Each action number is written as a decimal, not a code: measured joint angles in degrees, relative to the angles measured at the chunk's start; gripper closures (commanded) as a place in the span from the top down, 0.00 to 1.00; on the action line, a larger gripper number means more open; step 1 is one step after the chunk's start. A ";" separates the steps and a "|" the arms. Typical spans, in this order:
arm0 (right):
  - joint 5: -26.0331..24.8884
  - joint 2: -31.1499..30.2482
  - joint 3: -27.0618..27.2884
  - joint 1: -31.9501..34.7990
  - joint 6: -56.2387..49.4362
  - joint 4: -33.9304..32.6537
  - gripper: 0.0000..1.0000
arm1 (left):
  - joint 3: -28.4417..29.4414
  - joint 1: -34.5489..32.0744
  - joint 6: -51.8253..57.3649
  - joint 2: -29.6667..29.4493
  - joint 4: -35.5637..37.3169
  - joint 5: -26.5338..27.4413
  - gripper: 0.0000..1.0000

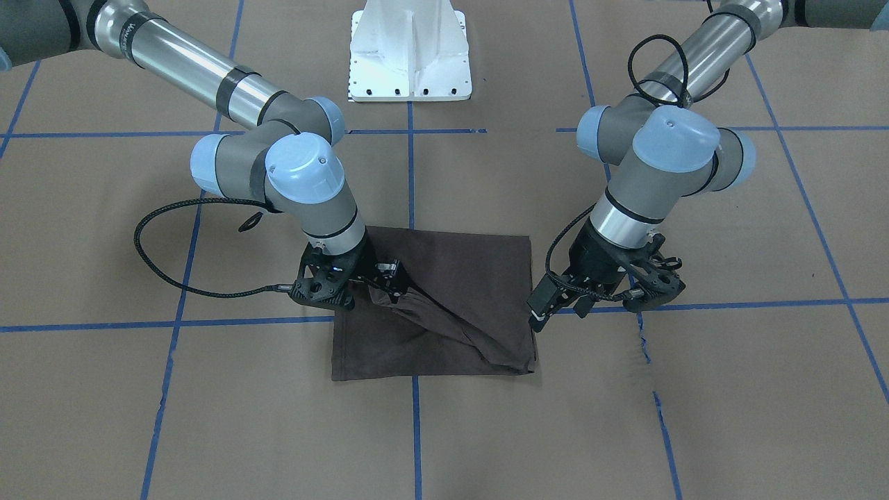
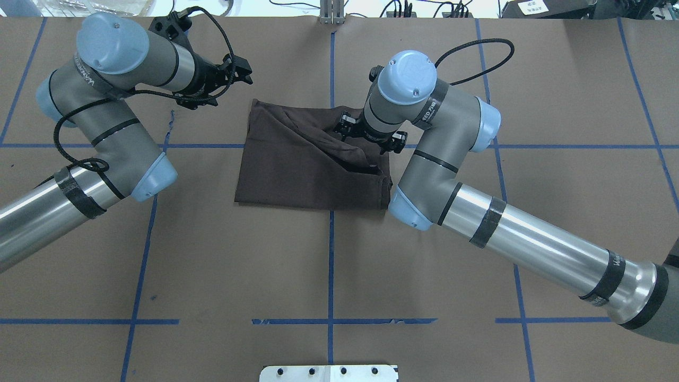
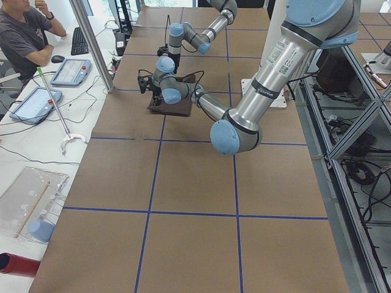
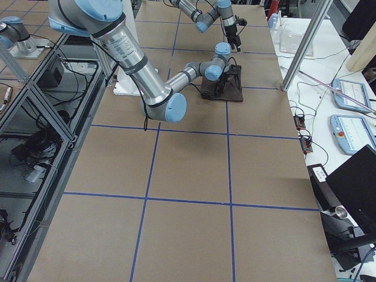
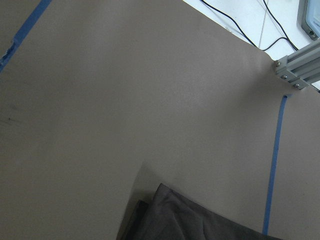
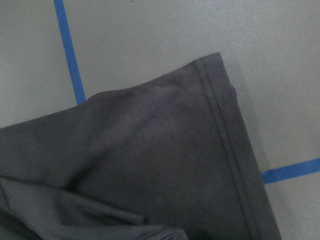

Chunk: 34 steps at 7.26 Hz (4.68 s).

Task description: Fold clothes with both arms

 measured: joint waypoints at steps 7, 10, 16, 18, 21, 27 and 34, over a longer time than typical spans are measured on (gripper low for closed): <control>0.41 -0.35 -2.83 0.23 0.37 5.20 0.60 | 0.24 0.01 0.09 0.12 -0.24 0.08 1.00; 1.32 -0.47 -2.98 0.13 0.51 5.31 0.51 | 0.40 0.01 0.15 0.23 -0.39 0.17 1.00; 4.08 -0.75 -2.58 0.01 0.53 5.51 0.42 | 0.40 -0.06 0.18 0.23 -0.23 0.08 1.00; 4.37 -0.75 -2.55 0.00 0.56 5.59 0.00 | 0.41 -0.07 0.18 0.19 -0.20 0.08 1.00; 4.56 -0.74 -2.49 0.07 0.15 5.68 0.00 | 0.41 -0.12 0.08 0.14 -0.41 0.08 1.00; 1.27 -1.22 -3.44 4.28 -0.75 10.26 0.00 | 0.28 -0.20 0.00 0.05 -0.09 0.08 1.00; 0.53 -0.60 -6.18 9.47 -4.19 9.91 1.00 | 0.02 -1.96 0.60 -0.12 -0.02 -0.71 1.00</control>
